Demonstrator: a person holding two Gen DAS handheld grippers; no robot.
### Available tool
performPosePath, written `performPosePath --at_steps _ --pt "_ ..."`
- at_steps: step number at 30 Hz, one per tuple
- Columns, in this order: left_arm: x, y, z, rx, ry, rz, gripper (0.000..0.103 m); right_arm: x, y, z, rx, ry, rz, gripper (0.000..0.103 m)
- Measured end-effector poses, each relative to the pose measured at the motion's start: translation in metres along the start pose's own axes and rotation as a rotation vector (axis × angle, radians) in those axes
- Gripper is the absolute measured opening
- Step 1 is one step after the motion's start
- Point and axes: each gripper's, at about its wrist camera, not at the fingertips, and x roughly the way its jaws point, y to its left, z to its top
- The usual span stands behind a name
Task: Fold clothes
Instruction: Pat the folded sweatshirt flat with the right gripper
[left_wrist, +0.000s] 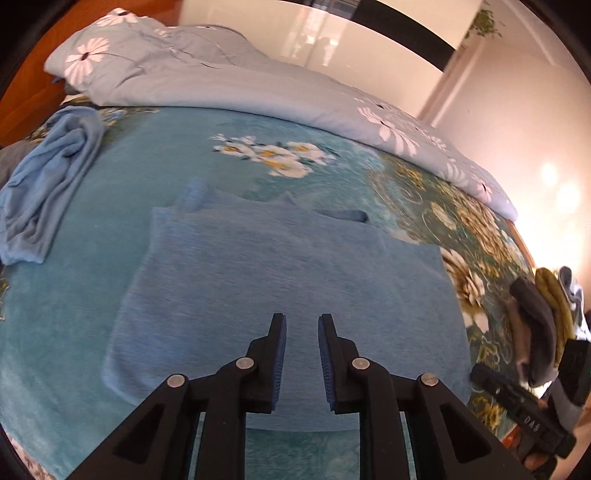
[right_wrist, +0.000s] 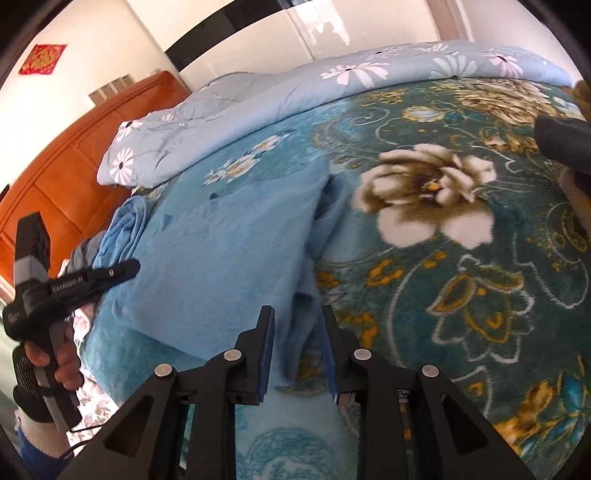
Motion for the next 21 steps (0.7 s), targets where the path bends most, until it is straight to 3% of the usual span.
performPosePath --at_steps 5,13,21 --pt "0.029 -0.032 -0.019 0.086 0.065 0.034 0.02 0.018 -0.016 0.021 0.081 0.035 0.09 0.026" --pt "0.019 -0.043 -0.028 0.186 -0.024 0.129 0.021 0.054 -0.013 0.028 0.144 0.102 0.145 0.027" --pt "0.017 -0.034 -0.019 0.222 -0.07 0.102 0.025 0.068 -0.009 0.034 0.159 0.12 0.112 0.027"
